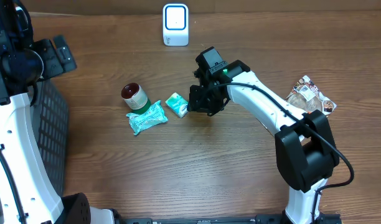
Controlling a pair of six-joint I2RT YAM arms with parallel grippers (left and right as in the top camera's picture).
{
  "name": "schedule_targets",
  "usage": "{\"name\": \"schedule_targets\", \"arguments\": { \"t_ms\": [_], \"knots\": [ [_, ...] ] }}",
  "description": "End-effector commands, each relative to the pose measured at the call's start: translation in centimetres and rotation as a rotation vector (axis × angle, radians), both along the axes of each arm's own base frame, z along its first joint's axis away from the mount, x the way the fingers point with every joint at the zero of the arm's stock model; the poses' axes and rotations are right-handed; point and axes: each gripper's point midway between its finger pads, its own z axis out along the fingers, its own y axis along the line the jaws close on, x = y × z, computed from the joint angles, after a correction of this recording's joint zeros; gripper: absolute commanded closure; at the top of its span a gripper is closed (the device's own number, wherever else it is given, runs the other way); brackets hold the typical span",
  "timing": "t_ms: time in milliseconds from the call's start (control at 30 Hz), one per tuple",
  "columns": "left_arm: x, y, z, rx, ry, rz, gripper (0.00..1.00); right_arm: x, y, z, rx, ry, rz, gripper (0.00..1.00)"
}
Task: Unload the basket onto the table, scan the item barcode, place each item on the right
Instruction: 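Reach the right gripper to the green tissue box and grasp it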
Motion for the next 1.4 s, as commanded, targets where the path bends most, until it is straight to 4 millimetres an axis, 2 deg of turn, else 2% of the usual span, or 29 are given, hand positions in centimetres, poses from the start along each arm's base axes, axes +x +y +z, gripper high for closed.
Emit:
{"name": "schedule_targets", "arguments": {
  "t_ms": [0,233,567,733,833,967,1067,1200,1367],
  "knots": [
    [0.0,0.2,0.0,0.018,0.004,-0.008,0.0,-0.2,0.4,0.1,0.014,0.003,0.001,0.68],
    [0.0,0.2,0.1,0.018,0.004,-0.008,0.0,-0.6,1.1,-0.4,0.012,0.007,0.019,0.68],
    [0.0,0.2,0.1,0.018,0.004,-0.008,0.0,-1.5,3.6,-3.3,0.005,0.023,0.064,0.7],
    [0.0,0.2,0.1,0.018,0.004,-0.008,0.0,-1.1,5.4,-3.4,0.035,-0.035,0.096,0.73],
    [0.0,0.2,0.1,0.018,0.004,-0.008,0.01,-0.8,5.5,-4.3,-0.008,-0.066,0.097,0.73],
    [0.0,0.2,0.0,0.018,0.004,-0.008,0.01,-0.1,4.6,-6.1,-0.083,-0.087,0.078,0.73],
    [0.0,0.2,0.1,0.018,0.004,-0.008,0.0,0.8,2.7,-6.7,-0.158,-0.107,0.045,0.74],
    [0.0,0.2,0.1,0.018,0.004,-0.008,0.0,3.4,-1.1,-6.9,-0.222,-0.131,-0.032,0.75],
    [0.0,0.2,0.1,0.018,0.004,-0.008,0.01,7.2,-5.0,-6.2,-0.2,-0.182,-0.06,0.75]
  ]
}}
